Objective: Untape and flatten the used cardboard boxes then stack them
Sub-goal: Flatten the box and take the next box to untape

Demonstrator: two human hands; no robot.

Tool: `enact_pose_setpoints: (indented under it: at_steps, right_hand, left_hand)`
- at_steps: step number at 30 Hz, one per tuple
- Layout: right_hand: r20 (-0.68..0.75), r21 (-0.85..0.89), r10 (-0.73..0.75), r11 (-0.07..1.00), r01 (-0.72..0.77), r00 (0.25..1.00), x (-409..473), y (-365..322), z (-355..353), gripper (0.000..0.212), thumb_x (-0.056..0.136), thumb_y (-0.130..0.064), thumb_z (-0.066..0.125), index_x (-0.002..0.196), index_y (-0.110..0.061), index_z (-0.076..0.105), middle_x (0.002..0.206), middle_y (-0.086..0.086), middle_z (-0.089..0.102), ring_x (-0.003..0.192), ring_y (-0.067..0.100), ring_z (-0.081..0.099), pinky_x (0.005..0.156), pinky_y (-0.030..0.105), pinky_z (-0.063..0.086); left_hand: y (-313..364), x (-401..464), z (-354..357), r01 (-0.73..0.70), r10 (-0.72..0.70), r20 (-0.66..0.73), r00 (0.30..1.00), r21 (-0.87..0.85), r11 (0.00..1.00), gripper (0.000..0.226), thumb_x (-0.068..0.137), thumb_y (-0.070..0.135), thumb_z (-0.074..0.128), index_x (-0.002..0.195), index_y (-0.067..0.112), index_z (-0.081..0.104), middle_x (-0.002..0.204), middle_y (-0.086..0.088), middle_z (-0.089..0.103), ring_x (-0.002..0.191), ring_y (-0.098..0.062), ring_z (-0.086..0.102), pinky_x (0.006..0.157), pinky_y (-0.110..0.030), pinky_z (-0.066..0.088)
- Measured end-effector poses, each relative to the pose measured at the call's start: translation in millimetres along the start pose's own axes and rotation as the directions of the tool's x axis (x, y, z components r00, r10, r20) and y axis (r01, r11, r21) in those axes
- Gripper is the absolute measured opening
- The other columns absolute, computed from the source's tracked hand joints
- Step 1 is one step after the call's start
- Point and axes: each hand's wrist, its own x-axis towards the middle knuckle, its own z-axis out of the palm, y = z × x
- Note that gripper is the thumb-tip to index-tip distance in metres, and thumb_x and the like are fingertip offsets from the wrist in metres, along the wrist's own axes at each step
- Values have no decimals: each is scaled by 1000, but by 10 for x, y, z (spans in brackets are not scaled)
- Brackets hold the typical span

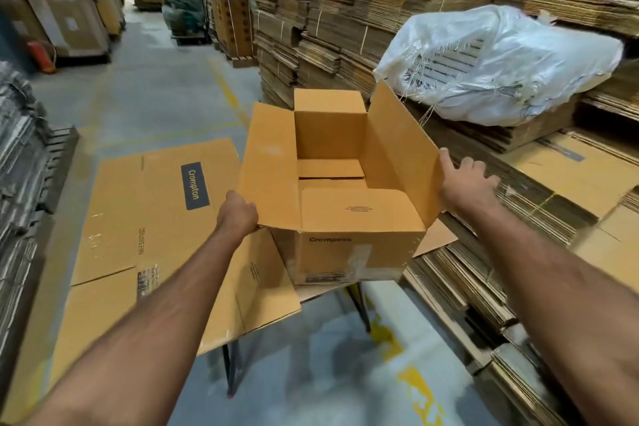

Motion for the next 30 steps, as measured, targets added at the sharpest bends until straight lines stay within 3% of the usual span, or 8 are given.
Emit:
enact_pose_setpoints:
  at_steps: [2,5,7,9,12,15,22,30]
  right_hand:
    - [62,-87,50,995,-45,997,73,121,5,70,100,-27,44,157,-23,4,158,28,13,146,45,13,111,69,21]
    - [89,-250,113,964,-87,990,92,244,118,68,96,-28,51,155,-15,20,160,28,-5,148,45,-6,112,71,2]
    - [21,-311,39,950,-31,999,75,230,254,69,94,-29,55,154,-18,22,161,27,-1,149,44,-3,112,71,0]
    - [-49,-272,-96,959,79,994,67,137,346,60,95,-32,54,149,-21,32,161,20,12,149,38,7,116,67,4]
    - [-11,57,-330,942,330,944,120,-124,429,53,101,-38,43,150,-20,32,160,10,27,146,29,25,119,53,19]
    - [149,394,-507,818,419,849,156,-366,506,59,103,-40,40,155,-16,23,161,10,26,144,29,31,119,47,26]
    - [250,219,-387,916,337,888,350,-481,680,71,98,-65,26,157,-28,11,164,0,15,145,35,23,109,55,28]
    - [148,263,-373,908,327,916,538,-549,730,61,96,-66,33,142,-26,40,137,7,53,130,30,38,98,53,39]
  left_hand:
    - [8,58,62,33,-34,40,999,22,999,32,96,17,51,124,3,43,117,-20,57,102,-40,59,81,-45,56]
    - [6,94,144,88,-83,-31,996,312,946,61,93,21,58,145,6,31,138,-20,45,124,-37,45,98,-45,44]
    - [48,78,184,12,51,-116,992,483,875,77,88,24,63,150,8,22,145,-21,36,135,-38,31,107,-49,32]
    - [111,55,251,-130,285,-131,949,662,738,78,81,27,69,146,10,29,143,-22,36,139,-41,23,113,-53,23]
    - [275,28,420,-374,507,50,861,738,562,53,84,30,66,131,16,47,136,-14,46,133,-35,33,112,-53,26]
    - [334,-1,602,-554,474,299,829,560,616,38,96,36,46,125,13,49,127,-11,50,117,-30,46,101,-49,40]
    - [216,-165,714,-512,356,386,851,464,723,68,100,58,24,156,21,14,163,-12,2,149,-35,7,118,-54,17]
    - [92,-225,716,-440,286,423,860,329,835,65,103,53,22,156,26,-3,163,-5,-12,150,-28,-6,120,-53,6]
